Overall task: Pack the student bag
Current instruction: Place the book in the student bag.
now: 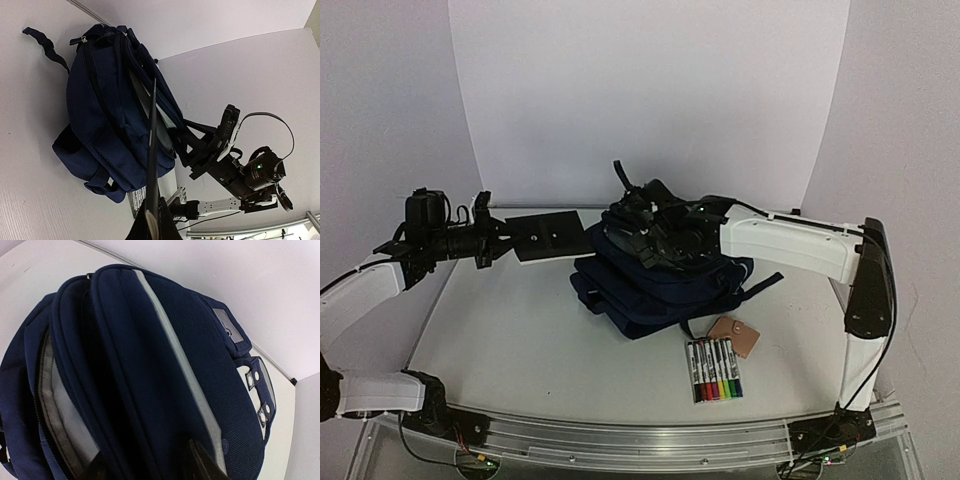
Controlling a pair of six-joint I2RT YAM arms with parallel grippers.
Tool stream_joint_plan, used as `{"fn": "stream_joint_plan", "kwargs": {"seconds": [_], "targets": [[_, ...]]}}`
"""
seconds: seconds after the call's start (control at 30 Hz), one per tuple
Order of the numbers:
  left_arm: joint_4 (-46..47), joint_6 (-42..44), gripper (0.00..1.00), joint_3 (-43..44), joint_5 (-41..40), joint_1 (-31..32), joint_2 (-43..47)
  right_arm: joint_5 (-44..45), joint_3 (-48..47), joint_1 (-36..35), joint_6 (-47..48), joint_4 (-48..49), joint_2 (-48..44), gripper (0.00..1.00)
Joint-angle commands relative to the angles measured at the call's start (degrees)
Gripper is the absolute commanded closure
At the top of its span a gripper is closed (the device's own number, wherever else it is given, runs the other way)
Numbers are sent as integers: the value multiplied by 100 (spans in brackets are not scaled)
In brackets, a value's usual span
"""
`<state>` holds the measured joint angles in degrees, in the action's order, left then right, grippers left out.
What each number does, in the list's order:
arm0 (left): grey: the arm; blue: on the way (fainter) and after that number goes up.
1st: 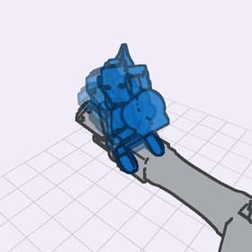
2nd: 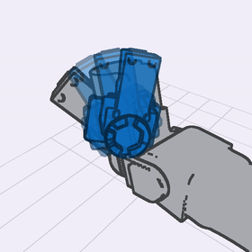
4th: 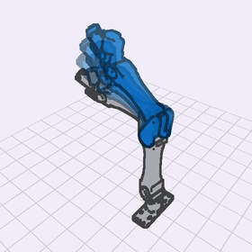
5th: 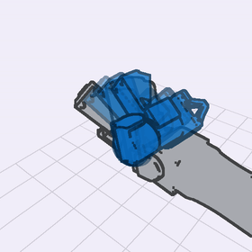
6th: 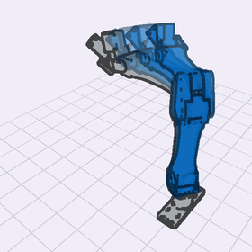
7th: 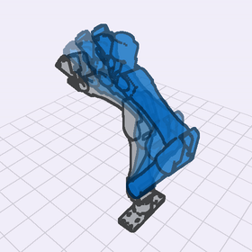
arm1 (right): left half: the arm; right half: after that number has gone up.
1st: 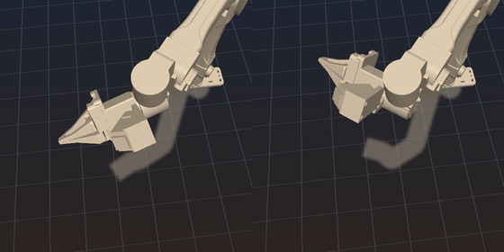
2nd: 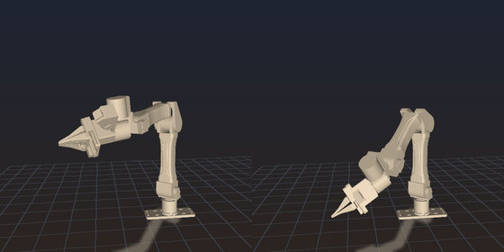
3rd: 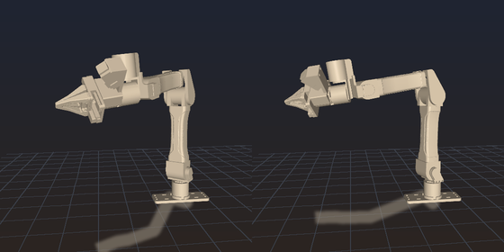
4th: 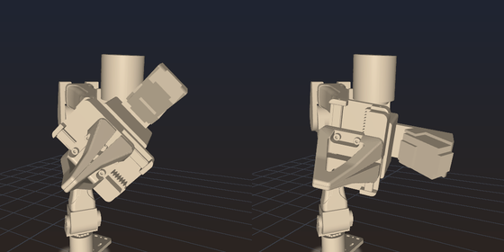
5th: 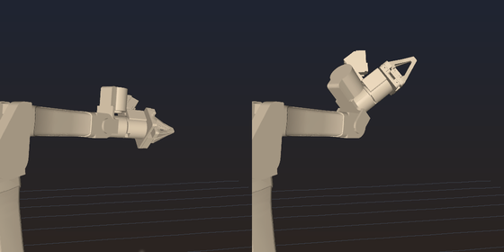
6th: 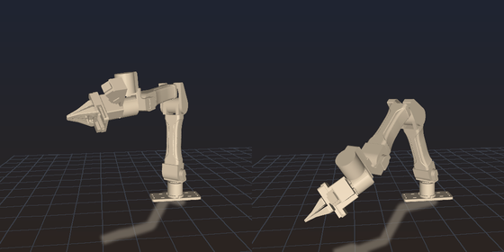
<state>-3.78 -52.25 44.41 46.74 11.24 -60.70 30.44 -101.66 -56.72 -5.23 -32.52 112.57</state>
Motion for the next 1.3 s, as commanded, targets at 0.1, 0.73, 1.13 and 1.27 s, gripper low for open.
{"fn": "stream_joint_plan", "kwargs": {"seconds": [0.1, 0.73, 1.13, 1.27], "targets": [[846, -653, 100, 288, 130, 434, -221, 98, -650, 112, -708, -22, -330, 93], [2868, -2026, 100, 866, -728, 1488, -2068, -219, -341, 72, -977, 904, -1112, 100], [2929, -2223, 100, 1946, -1446, 1957, -3446, -259, -383, -90, -936, 1127, -1134, 100], [2868, -2250, 100, 2261, -1735, 2050, -3834, -218, -332, -169, -936, 1184, -1122, 100]]}}
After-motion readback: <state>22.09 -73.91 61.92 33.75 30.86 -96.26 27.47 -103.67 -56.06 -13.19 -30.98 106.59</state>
